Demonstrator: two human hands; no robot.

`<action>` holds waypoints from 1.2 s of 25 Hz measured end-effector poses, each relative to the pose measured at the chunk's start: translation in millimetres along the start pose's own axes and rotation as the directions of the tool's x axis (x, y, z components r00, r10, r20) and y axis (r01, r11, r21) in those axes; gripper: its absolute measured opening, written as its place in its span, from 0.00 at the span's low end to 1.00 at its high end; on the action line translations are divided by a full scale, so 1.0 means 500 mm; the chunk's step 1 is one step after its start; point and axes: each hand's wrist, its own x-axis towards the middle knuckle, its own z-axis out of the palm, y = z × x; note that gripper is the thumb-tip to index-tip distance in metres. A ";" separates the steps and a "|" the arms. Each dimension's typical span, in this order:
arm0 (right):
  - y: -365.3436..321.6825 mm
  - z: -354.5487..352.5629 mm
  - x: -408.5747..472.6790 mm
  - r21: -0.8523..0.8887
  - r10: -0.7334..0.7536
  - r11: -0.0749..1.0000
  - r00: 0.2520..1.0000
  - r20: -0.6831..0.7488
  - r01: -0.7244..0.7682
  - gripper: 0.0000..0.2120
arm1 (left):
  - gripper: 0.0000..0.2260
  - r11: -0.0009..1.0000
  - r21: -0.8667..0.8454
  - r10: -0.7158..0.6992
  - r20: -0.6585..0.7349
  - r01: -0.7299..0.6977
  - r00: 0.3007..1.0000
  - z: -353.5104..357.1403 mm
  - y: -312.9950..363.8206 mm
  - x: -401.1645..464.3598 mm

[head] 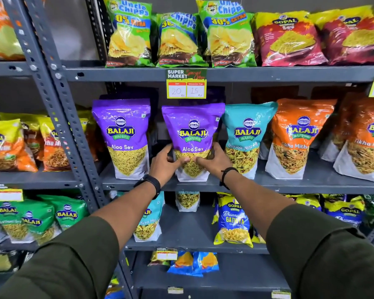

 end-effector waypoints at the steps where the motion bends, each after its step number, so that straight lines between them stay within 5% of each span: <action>1: 0.002 0.000 0.005 -0.008 0.004 1.000 1.000 -0.010 -0.004 0.30 | 0.31 1.000 -0.006 0.003 0.003 -0.003 1.000 0.003 -0.004 0.006; 18: 0.009 0.034 0.025 -0.037 0.007 0.999 0.999 -0.038 -0.009 0.33 | 0.30 1.000 -0.013 -0.024 -0.001 0.024 1.000 0.000 -0.010 0.017; 21: 0.007 0.037 0.014 -0.006 0.034 0.999 0.998 -0.059 -0.035 0.42 | 0.35 0.993 -0.099 -0.073 -0.139 0.059 0.988 0.005 0.005 0.000; 24: 0.004 0.028 0.000 -0.009 0.047 0.999 0.993 -0.109 -0.049 0.48 | 0.27 0.996 -0.090 -0.014 -0.366 -0.020 0.930 0.015 0.032 -0.027; 30: -0.020 -0.029 -0.031 -0.025 -0.021 1.000 0.965 -0.263 0.015 0.36 | 0.22 0.991 -0.095 0.058 -0.304 -0.090 0.951 0.045 0.109 -0.061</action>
